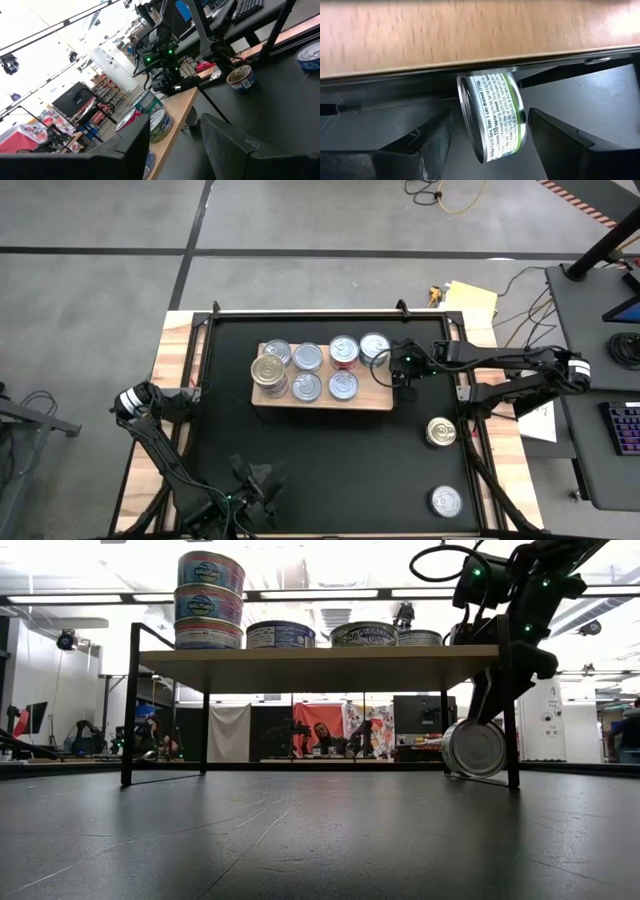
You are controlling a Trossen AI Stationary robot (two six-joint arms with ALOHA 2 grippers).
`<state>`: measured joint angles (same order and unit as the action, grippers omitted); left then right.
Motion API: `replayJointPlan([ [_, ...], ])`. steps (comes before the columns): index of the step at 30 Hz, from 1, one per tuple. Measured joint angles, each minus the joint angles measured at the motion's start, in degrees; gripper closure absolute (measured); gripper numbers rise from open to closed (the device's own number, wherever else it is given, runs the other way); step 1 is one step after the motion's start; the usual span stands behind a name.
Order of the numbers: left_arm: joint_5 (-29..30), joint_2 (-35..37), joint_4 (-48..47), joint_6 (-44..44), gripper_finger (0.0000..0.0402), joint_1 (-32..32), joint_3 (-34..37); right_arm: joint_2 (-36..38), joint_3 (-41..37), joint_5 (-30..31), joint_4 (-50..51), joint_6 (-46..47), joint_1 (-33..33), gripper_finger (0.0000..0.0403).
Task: Stack canned seafood by type on shelf
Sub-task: Stack the green tuna can on the green tuna can
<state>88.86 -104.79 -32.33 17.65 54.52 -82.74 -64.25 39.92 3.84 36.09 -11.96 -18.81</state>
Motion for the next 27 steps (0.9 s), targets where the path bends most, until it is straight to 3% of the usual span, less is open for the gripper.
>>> replayJointPlan([
  [16, 0.0, 0.0, 0.0, 0.0, 0.0240, 0.1, 0.0, 1.5, -0.2, -0.3, 3.1, 4.7, 0.0, 0.0190],
  [27, -1.4, 0.0, 0.0, 0.9, 0.0240, 0.1, 0.0, 0.4, -0.8, -1.1, 1.4, 4.8, 0.0, 0.0126],
])
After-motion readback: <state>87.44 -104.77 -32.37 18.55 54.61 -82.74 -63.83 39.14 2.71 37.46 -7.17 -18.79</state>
